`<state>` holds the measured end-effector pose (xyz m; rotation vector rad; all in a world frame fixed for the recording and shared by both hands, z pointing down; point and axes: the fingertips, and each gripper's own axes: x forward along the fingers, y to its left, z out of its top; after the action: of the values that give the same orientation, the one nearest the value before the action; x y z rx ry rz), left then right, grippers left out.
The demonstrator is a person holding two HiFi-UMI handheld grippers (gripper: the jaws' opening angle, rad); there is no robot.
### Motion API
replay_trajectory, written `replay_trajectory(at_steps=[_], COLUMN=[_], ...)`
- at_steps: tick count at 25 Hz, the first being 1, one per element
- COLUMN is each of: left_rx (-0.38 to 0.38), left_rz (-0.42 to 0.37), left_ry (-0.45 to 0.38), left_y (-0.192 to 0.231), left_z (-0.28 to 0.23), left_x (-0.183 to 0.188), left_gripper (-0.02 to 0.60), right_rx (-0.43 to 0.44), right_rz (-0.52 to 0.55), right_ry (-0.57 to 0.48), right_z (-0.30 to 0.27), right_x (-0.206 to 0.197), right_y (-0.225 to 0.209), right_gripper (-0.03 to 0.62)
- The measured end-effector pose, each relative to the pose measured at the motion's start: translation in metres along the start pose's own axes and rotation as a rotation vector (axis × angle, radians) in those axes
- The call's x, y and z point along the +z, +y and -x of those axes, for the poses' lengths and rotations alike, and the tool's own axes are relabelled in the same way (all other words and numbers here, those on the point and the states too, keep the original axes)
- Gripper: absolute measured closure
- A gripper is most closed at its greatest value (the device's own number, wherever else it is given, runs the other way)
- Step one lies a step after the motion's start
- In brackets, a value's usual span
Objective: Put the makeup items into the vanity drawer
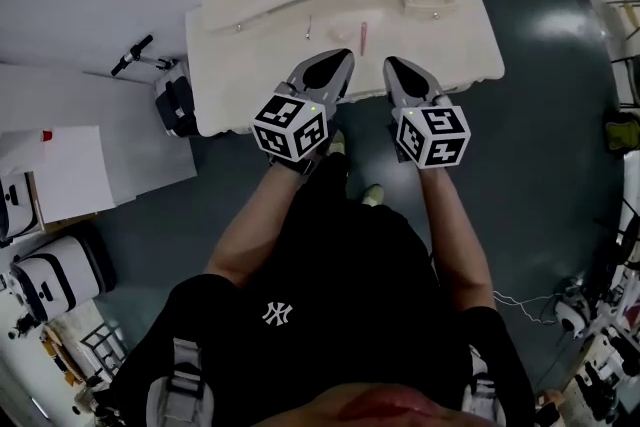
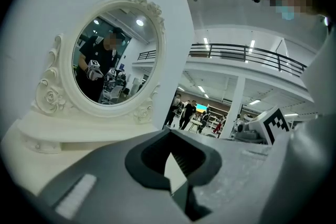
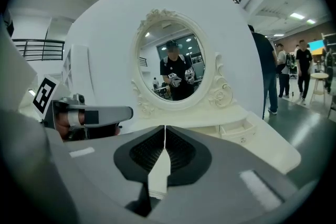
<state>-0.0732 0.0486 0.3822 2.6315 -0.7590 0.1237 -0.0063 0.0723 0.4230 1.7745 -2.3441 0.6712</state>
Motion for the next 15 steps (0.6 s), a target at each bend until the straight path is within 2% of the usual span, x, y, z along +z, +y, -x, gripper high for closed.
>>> replay_trajectory(at_steps=[8, 15], left_rx=[-0.080, -0.114], left_rz=[0.018, 0.033], left_ry=[0.061, 0.137], left_y=[0.067, 0.097], left_z=[-0.041, -0.068], left_x=[-0.017, -0.041], left_gripper=[0.581, 0.581], right_rx=[-0.119, -0.147], right_rz=[-0.028, -0.064], right_ry=[0.143, 0.234], right_z=[-0.082, -0.123], right_x=[-0.046, -0.080], right_y=[-0.032, -0.046], right_gripper=[0.534, 0.522])
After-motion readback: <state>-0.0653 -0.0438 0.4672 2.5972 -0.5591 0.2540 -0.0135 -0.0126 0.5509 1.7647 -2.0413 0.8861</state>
